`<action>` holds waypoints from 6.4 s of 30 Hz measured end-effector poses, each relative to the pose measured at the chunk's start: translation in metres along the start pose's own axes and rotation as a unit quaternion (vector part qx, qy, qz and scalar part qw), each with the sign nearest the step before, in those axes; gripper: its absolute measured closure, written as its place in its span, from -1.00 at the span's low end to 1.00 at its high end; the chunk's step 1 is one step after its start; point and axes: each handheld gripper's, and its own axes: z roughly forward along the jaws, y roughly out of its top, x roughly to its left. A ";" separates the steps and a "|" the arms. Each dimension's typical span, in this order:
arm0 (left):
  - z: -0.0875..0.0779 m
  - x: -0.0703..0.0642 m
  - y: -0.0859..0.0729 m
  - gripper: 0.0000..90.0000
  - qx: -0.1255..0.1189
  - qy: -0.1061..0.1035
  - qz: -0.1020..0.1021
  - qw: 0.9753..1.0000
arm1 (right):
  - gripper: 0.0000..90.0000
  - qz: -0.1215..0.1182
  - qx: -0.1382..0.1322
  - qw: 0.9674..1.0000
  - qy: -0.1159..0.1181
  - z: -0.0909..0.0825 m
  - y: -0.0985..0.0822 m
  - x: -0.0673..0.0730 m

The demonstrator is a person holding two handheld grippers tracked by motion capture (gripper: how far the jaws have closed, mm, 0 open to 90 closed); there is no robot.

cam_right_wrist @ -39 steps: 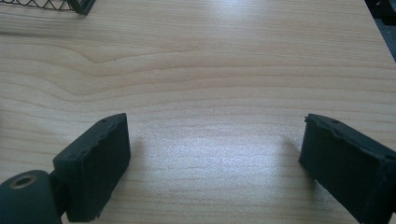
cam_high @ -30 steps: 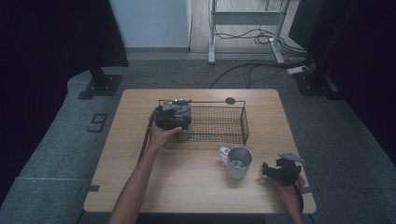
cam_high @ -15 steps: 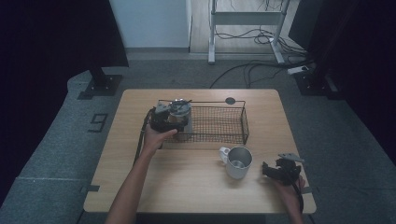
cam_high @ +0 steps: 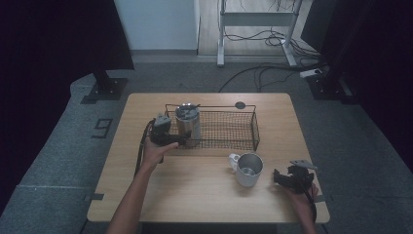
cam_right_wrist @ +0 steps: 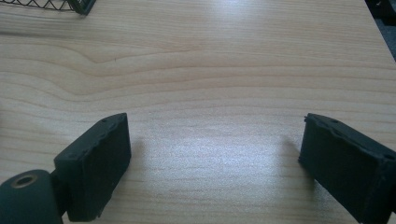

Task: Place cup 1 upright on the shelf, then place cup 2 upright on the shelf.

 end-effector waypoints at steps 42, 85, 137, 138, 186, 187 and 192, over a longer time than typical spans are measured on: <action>-0.060 -0.027 -0.100 -0.90 0.038 -0.012 0.011 0.999 | -0.80 -0.001 0.000 1.000 0.001 0.000 0.000 0.000; -0.063 -0.017 -0.101 -0.87 0.031 -0.022 -0.014 0.999 | -0.70 -0.031 -0.133 0.978 0.155 -0.079 0.012 0.036; -0.057 -0.012 -0.105 -0.84 0.070 -0.023 -0.028 0.997 | -1.00 -0.099 -0.096 0.966 0.219 -0.046 0.029 0.093; -0.058 -0.012 -0.105 -0.84 0.069 -0.023 -0.029 0.997 | -1.00 -0.099 -0.096 0.966 0.219 -0.046 0.029 0.093; -0.054 -0.014 -0.107 -0.75 0.087 -0.027 -0.045 0.995 | -0.85 -0.117 -0.127 0.964 0.202 -0.052 0.030 0.095; -0.054 -0.014 -0.107 -0.75 0.089 -0.027 -0.047 0.995 | -0.85 -0.117 -0.127 0.964 0.202 -0.052 0.030 0.095; -0.055 -0.014 -0.106 -0.73 0.091 -0.026 -0.055 0.994 | -0.85 -0.119 -0.119 0.964 0.204 -0.050 0.031 0.098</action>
